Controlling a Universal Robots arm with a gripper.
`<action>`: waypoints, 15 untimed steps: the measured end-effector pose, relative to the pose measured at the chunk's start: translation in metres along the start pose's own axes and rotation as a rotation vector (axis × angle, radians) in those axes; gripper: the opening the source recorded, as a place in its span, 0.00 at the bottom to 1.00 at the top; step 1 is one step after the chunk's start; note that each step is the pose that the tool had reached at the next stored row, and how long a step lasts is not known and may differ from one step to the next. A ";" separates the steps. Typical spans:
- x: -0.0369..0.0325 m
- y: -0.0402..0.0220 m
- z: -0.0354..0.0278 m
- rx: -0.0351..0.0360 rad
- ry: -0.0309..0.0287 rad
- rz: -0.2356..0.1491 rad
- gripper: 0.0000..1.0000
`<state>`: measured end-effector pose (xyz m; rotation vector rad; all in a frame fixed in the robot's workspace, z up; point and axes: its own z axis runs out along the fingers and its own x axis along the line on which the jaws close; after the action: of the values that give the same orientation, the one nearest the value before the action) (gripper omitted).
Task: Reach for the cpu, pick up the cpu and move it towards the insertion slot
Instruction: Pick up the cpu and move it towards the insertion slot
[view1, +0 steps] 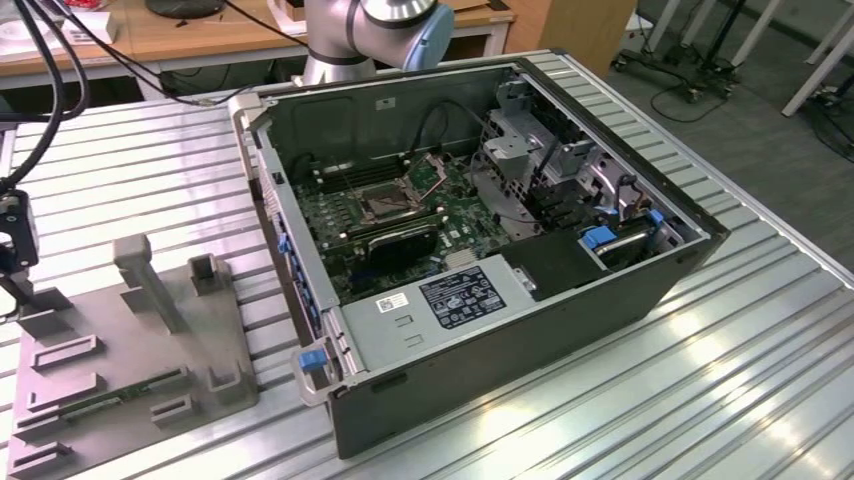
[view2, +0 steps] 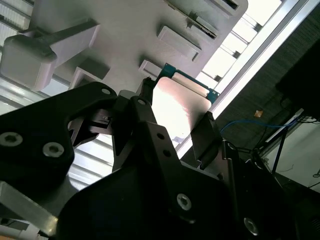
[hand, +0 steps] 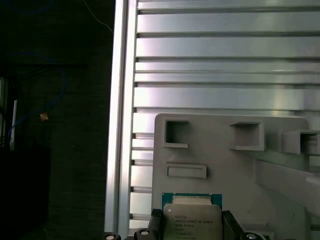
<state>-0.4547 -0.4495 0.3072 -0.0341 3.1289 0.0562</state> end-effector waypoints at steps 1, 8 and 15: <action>0.0000 0.0000 -0.0007 -0.0001 0.0000 0.000 0.55; -0.0001 0.0002 -0.0058 0.0000 0.0000 0.000 0.55; -0.0001 0.0004 -0.0116 0.0000 0.0000 0.000 0.55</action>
<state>-0.4547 -0.4495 0.3188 -0.0341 3.1289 0.0563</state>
